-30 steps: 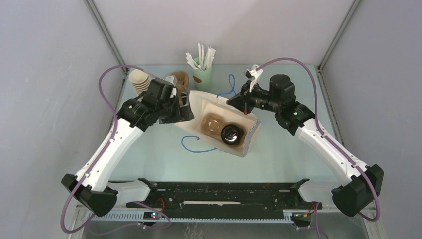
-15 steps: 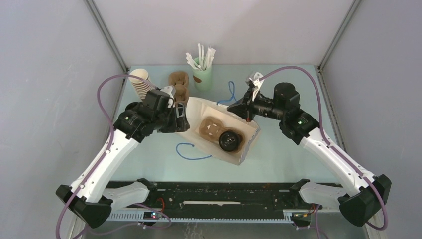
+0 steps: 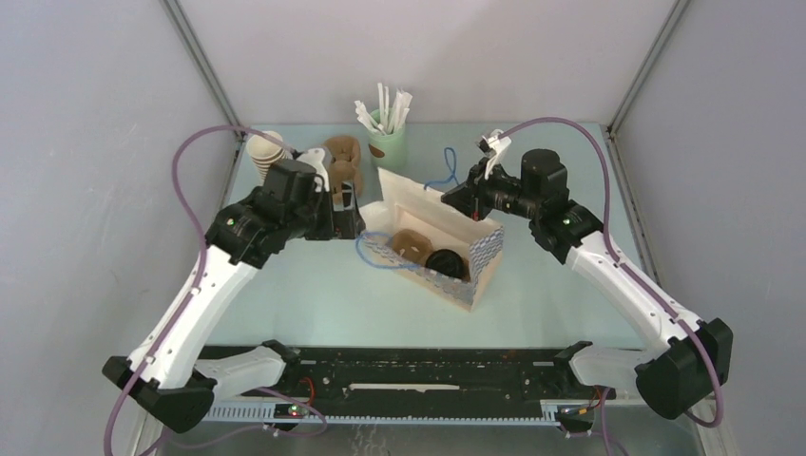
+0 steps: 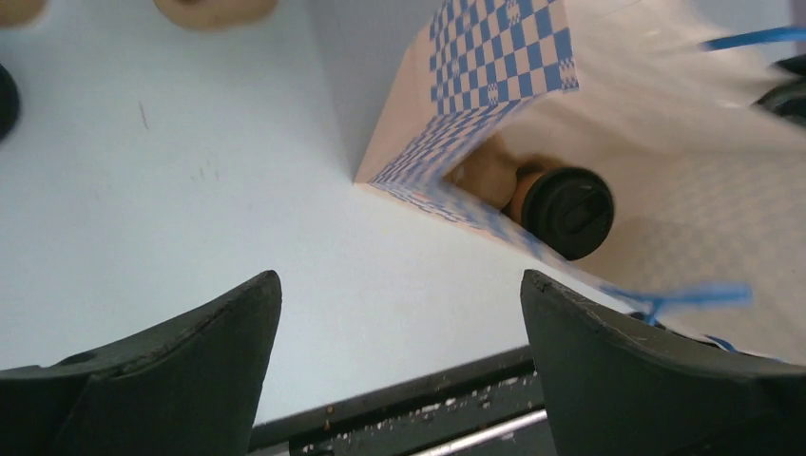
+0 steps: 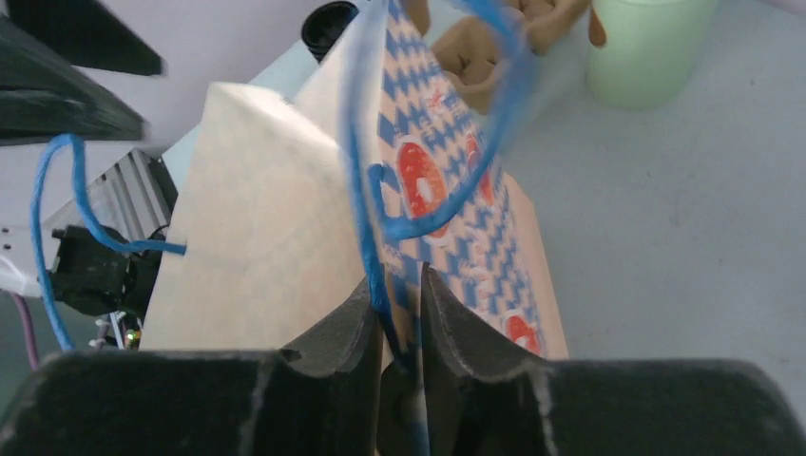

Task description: Pack the takeout coffee

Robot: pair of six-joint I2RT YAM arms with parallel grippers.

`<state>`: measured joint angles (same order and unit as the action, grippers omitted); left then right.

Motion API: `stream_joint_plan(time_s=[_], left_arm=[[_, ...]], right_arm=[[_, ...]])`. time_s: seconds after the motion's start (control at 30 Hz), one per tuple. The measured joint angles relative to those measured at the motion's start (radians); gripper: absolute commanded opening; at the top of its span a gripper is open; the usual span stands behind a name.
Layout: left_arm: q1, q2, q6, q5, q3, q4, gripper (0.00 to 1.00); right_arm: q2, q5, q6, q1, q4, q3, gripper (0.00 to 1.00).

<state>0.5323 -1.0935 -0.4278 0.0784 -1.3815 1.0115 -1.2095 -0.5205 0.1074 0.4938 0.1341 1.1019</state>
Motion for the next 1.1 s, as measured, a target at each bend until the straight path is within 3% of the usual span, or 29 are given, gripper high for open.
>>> stream_joint_plan(time_s=[0.17,0.27,0.3,0.53,0.9,1.0,1.1], left_arm=[[-0.008,0.053,0.038,0.072,-0.093,-0.041,1.0],[-0.037,0.052,0.048,0.114,-0.167,-0.063,1.0],[-0.054,0.034,0.051,0.128,-0.198,-0.069,1.0],[-0.197,-0.174,0.024,0.114,-0.393,-0.173,0.98],[-0.294,-0.763,-0.077,-0.064,-0.733,-0.239,0.85],[-0.298,-0.922,-0.056,-0.064,-0.912,-0.23,0.75],[-0.307,-0.993,-0.034,-0.097,-0.97,-0.282,0.63]], right_arm=[[-0.011,0.055,0.048,-0.016,0.034,0.0,0.66],[-0.007,0.097,0.058,-0.016,0.069,0.002,0.97],[-0.005,0.11,0.056,-0.017,0.09,0.004,0.99],[0.047,0.195,0.047,-0.023,0.272,0.115,1.0],[0.337,0.329,0.027,-0.096,0.432,0.219,1.0],[0.385,0.363,0.015,-0.126,0.47,0.22,1.0],[0.397,0.381,0.006,-0.153,0.507,0.22,1.0]])
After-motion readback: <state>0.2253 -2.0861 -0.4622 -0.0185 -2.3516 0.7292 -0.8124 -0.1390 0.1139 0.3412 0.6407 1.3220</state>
